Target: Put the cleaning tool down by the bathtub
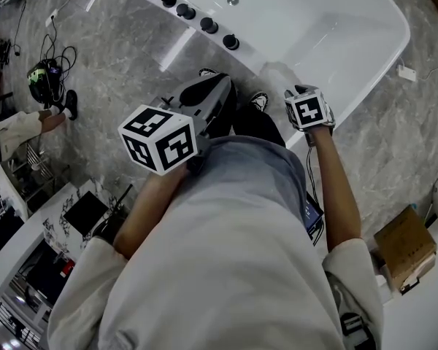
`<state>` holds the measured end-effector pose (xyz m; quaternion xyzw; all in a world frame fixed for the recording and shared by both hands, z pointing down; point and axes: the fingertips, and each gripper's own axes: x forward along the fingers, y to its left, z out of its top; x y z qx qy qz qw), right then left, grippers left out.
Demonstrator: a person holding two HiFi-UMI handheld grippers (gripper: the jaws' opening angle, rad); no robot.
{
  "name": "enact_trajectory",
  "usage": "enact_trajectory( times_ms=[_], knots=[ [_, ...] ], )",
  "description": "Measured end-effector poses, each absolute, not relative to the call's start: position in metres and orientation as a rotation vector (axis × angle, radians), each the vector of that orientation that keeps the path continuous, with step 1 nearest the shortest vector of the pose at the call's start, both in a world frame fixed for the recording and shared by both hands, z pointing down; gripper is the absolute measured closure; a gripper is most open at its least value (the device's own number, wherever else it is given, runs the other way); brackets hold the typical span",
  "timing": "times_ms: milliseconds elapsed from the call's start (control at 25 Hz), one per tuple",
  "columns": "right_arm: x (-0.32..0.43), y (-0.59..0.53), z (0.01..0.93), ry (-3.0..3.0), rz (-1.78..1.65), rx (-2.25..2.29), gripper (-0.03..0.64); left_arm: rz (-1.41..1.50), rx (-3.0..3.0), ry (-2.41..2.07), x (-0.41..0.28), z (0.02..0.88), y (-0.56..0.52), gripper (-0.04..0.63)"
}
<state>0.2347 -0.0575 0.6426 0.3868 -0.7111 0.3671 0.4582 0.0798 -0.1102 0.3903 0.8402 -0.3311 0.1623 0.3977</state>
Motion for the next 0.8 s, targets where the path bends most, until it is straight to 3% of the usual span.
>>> enact_trajectory(
  times_ms=[800],
  knots=[
    [0.229,-0.051,0.593,-1.865,0.959,1.045,0.518,0.392,2.152,-0.81,0.086,0.387,-0.105,0.591]
  ],
)
